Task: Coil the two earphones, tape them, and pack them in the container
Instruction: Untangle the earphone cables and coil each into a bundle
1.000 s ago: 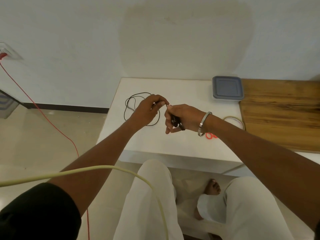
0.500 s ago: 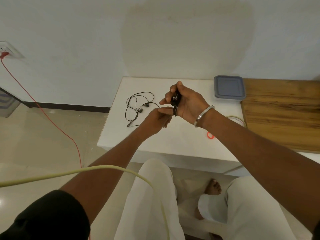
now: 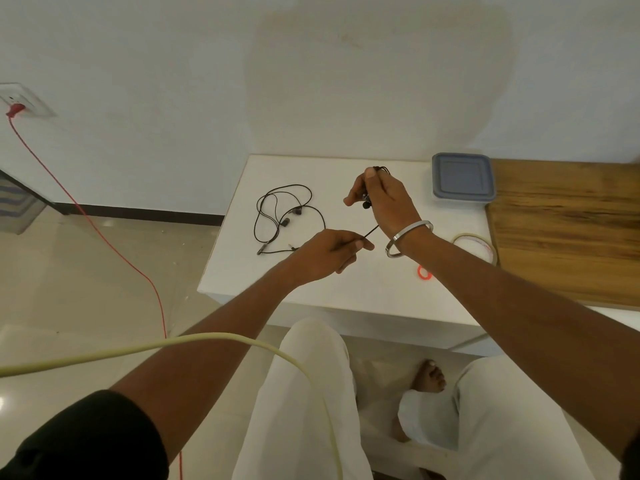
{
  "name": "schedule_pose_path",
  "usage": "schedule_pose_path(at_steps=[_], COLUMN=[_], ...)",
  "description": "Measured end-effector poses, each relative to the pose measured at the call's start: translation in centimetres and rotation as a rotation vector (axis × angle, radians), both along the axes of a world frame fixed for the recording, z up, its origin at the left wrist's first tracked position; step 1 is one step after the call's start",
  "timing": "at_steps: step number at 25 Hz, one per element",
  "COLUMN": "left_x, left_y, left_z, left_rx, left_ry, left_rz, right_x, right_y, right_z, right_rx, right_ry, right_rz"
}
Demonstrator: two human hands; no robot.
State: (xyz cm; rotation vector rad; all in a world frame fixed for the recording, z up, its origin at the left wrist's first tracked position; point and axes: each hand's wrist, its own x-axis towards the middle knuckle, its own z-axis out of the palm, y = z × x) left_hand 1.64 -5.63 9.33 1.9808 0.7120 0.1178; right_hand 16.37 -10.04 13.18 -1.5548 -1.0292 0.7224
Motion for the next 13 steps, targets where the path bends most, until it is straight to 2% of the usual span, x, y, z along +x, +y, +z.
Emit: schedule_pose_path(at_steps=[4, 6, 9, 11, 13], left_x=[0.1, 0.1, 0.0, -0.1, -0.2], left_y=[-0.4, -0.1, 0.9, 1.7, 2.2], left_z=[0.5, 0.8, 1.6, 2.1, 2.5], left_rx=[0.022, 0.049, 0.081, 0.121, 0.178], left_ry=[0.001, -0.005, -0.031, -0.035, -0.009], left_rz=[-0.044, -0.041, 0.014, 0.023, 0.001], right_x=[0.2, 0.7, 1.8, 2.3, 2.6], right_y=[0.0, -0.1, -0.8, -1.3, -1.5], right_z=[-0.4, -0.7, -1.5, -2.2, -2.7], right_rx=[0.023, -0.057, -0.369, -0.457, -0.432], right_ry=[-0.057, -0.316, -0.860, -0.993, -1.017], right_rz=[-0.120, -0.056, 0.195, 0.267, 0.291])
